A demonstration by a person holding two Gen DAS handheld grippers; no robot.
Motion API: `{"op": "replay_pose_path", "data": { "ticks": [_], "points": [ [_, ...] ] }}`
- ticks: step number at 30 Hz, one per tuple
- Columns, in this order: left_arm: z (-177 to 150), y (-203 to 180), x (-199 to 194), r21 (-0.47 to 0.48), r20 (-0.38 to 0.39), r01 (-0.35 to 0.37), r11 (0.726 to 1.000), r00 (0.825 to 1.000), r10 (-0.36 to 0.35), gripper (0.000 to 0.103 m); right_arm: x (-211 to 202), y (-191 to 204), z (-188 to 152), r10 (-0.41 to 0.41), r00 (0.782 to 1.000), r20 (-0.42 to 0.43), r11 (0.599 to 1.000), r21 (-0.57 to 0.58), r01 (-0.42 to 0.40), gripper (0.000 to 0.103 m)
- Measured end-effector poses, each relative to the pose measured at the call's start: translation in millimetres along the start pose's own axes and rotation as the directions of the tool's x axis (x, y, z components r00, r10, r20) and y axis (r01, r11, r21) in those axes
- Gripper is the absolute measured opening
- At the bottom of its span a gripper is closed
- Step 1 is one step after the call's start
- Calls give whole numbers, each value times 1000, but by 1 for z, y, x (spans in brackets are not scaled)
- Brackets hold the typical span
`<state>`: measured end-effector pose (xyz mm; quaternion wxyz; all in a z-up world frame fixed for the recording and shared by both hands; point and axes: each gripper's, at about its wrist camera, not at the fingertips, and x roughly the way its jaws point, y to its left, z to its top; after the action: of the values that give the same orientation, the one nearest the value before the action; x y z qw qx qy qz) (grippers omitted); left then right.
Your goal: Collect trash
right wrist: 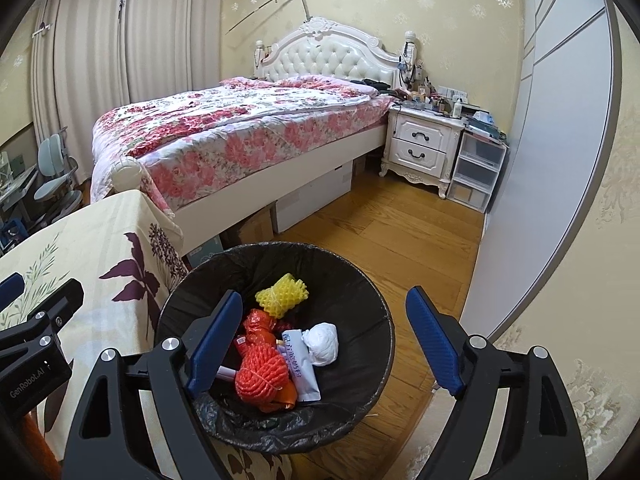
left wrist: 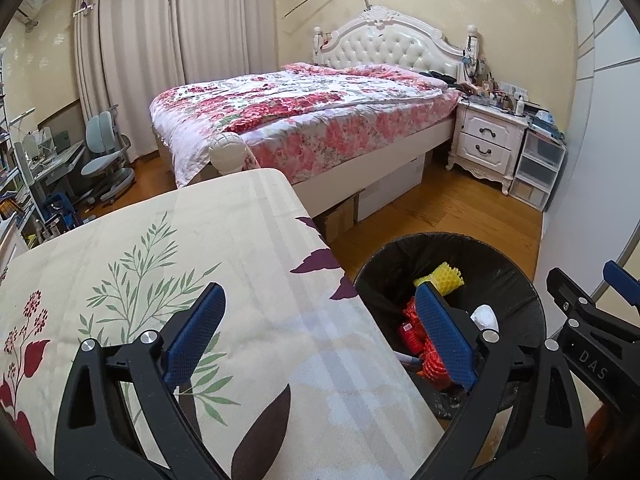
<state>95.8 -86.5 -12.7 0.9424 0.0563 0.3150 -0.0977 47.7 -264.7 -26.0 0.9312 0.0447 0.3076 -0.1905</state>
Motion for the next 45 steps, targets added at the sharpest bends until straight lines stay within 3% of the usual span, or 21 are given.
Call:
{"op": "replay_pose_path", "data": {
  "ticks": [24, 45],
  "points": [
    [-37, 49, -90, -83, 56, -54, 995, 997, 58, 93, -89, 27, -16, 117, 988, 99, 990, -87, -108, 83],
    [-42, 56, -103, -105, 76, -57, 993, 995, 65, 93, -100, 31, -19, 128, 985, 118, 988, -103, -116, 83]
  ]
}}
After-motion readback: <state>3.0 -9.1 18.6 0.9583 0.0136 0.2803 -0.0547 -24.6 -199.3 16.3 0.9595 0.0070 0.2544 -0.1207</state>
